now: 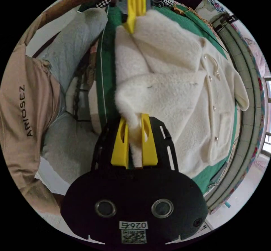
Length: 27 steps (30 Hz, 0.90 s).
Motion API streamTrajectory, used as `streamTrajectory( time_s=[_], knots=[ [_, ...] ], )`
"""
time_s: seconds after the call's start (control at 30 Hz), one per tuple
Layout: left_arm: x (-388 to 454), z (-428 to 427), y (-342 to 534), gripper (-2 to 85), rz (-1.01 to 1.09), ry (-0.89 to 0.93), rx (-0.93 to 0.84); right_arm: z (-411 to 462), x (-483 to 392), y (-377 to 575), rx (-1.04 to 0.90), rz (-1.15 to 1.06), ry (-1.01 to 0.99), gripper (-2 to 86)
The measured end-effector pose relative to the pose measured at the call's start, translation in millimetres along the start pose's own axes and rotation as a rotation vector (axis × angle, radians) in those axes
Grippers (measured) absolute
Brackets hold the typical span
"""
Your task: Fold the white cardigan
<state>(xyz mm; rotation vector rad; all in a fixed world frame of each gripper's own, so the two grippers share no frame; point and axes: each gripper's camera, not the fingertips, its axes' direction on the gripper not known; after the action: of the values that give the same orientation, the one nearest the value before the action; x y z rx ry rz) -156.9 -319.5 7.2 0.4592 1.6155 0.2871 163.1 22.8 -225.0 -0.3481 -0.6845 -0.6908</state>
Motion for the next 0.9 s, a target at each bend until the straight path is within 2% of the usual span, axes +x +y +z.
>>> streamTrajectory(
  time_s=[0.03,0.13,0.2,0.23,0.3,0.37,0.4,0.43,0.47,0.5,0.57,0.63,0.73,0.77,0.8,0.9],
  knots=[
    [13.5,-1.6,10.8,0.1,0.024,0.007,0.000,-4.5,0.9,4.9,0.021,0.016,-0.020,1.6],
    [38.2,-14.6,36.9,-0.7,0.159,0.177,-0.051,-32.4,7.0,47.4,0.187,0.137,-0.068,-0.6],
    [40.6,-38.3,52.0,-0.8,0.207,0.229,0.018,-51.7,13.8,93.3,0.334,0.248,-0.127,-1.0],
    [33.9,-59.0,60.2,-0.7,0.205,0.196,0.111,-55.6,15.4,105.0,0.375,0.272,-0.144,-1.0],
    [4.5,-89.5,68.1,-0.5,0.063,0.032,0.303,-65.4,20.2,146.0,0.522,0.342,-0.215,-1.1],
    [-53.5,-107.8,66.0,-0.1,-0.253,-0.205,0.486,-67.8,23.0,169.5,0.609,0.387,-0.258,-1.1],
    [-67.7,-106.9,61.3,0.3,-0.309,-0.243,0.490,-68.0,23.8,180.9,0.651,0.413,-0.273,-1.1],
    [-92.5,-99.3,45.9,1.2,-0.354,-0.305,0.456,-67.9,23.8,185.3,0.665,0.424,-0.278,-1.1],
    [-115.2,-83.8,25.9,6.6,-0.377,-0.347,0.379,-67.4,23.1,191.9,0.685,0.442,-0.282,-1.1],
    [-125.0,-74.4,15.8,9.4,-0.376,-0.348,0.339,-66.8,21.9,196.1,0.694,0.455,-0.284,-1.1],
    [-154.6,-30.5,-22.4,18.0,-0.347,-0.300,0.132,-66.8,18.6,200.3,0.695,0.458,-0.282,-1.1],
    [-161.3,-0.6,-43.4,20.3,-0.291,-0.296,-0.021,-68.9,13.5,204.2,0.700,0.449,-0.268,-1.1],
    [-147.5,10.2,-60.6,15.8,-0.237,-0.455,-0.102,-75.3,5.4,213.2,0.725,0.451,-0.220,-1.1],
    [-141.0,8.1,-62.8,8.1,-0.215,-0.436,-0.111,-77.6,5.3,217.5,0.732,0.475,-0.192,-1.1],
    [-139.0,5.5,-63.3,4.2,-0.229,-0.427,-0.110,-80.2,7.8,222.1,0.737,0.511,-0.161,-1.1],
    [-109.1,-19.0,-62.2,3.0,-0.218,-0.481,-0.009,-90.2,28.1,235.3,0.737,0.640,-0.055,-1.0]
  ],
)
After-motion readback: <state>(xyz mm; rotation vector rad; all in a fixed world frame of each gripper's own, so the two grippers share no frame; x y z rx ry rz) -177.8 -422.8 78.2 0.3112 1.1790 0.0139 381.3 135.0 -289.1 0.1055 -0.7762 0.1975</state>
